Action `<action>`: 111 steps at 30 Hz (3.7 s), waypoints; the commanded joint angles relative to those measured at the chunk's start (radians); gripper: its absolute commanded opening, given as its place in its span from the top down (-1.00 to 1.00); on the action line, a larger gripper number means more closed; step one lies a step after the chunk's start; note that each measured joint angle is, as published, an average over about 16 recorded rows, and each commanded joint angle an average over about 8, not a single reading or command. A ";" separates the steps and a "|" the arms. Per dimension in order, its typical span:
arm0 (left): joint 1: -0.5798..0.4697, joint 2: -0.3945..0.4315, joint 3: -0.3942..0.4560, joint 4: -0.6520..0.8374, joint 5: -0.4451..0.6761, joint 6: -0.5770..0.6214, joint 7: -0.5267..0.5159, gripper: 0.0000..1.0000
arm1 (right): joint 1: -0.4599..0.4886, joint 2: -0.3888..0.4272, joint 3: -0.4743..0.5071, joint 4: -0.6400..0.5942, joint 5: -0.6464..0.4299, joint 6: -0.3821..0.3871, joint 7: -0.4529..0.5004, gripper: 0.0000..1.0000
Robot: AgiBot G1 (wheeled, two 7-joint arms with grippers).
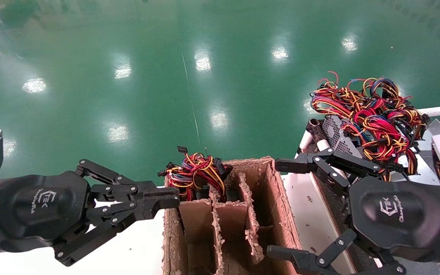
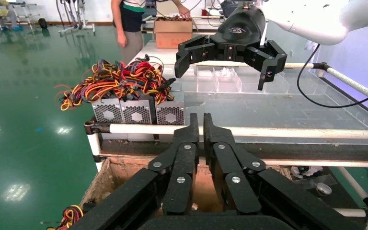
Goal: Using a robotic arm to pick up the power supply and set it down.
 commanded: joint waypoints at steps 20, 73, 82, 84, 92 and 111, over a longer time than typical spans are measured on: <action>-0.001 0.000 0.001 0.001 -0.001 0.000 0.001 -1.00 | 0.074 -0.095 -0.092 -0.065 -0.188 0.111 0.042 -1.00; -0.002 -0.002 0.005 0.001 -0.003 -0.002 0.003 -1.00 | 0.251 -0.512 -0.301 -0.434 -0.618 0.412 -0.073 1.00; -0.002 -0.002 0.006 0.001 -0.004 -0.002 0.003 -1.00 | 0.226 -0.503 -0.296 -0.393 -0.626 0.450 -0.076 1.00; -0.002 -0.002 0.006 0.001 -0.004 -0.002 0.003 -1.00 | 0.221 -0.500 -0.295 -0.381 -0.627 0.456 -0.071 1.00; -0.002 -0.002 0.007 0.001 -0.004 -0.002 0.004 -1.00 | 0.199 -0.480 -0.286 -0.327 -0.622 0.474 -0.054 1.00; -0.002 -0.003 0.008 0.001 -0.005 -0.003 0.004 -1.00 | 0.200 -0.398 -0.227 -0.194 -0.541 0.452 0.001 1.00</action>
